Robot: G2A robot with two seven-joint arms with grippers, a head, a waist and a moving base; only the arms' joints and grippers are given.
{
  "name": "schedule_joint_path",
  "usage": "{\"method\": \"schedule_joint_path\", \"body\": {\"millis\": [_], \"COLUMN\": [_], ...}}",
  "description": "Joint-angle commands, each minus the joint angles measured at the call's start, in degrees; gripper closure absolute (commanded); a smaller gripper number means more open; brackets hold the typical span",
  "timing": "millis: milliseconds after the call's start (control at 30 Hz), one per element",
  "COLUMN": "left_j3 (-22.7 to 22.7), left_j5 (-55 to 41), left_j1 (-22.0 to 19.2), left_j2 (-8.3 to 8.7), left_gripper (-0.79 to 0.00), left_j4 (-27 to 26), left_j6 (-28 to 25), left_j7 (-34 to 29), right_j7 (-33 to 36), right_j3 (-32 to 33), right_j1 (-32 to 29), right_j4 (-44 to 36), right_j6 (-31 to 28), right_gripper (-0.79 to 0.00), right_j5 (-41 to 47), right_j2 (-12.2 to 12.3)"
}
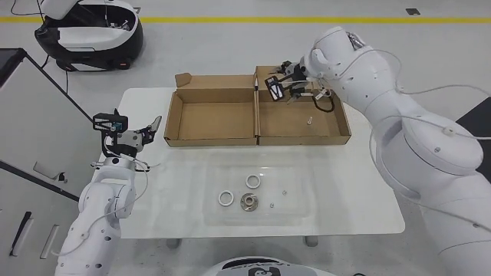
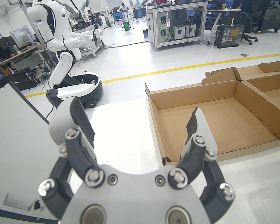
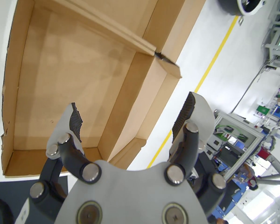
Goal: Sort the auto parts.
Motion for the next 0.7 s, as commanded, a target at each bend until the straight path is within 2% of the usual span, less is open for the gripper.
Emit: {"method": "schedule_joint_path", "body": {"millis": [0, 167, 433, 667], "left_j3": [0.00, 0.00, 0.00, 0.00], "left_j5": [0.00, 0.00, 0.00, 0.00], "left_j1": [0.00, 0.00, 0.00, 0.00], "left_j2": [0.00, 0.00, 0.00, 0.00], "left_gripper": [-0.785, -0.785, -0.785, -0.785], "left_j4": [0.00, 0.00, 0.00, 0.00], "left_j6": [0.00, 0.00, 0.00, 0.00], "left_j7": [0.00, 0.00, 0.00, 0.00], "right_j7": [-3.24, -10.12, -15.24, -15.46], "right_j3": [0.28, 1.19, 3.18, 5.62], "right_j1": [0.04, -0.30, -1.60, -3.92], "right_j4": [-1.72, -6.59, -17.17, -29.37], "right_j6": [0.76, 2.20, 2.07, -0.12], "right_gripper": [-0.785, -0.785, -0.785, -0.785], "right_j5": [0.21, 0.69, 0.83, 1.92], "right_j2": [1.12, 4.36, 10.06, 15.82]}}
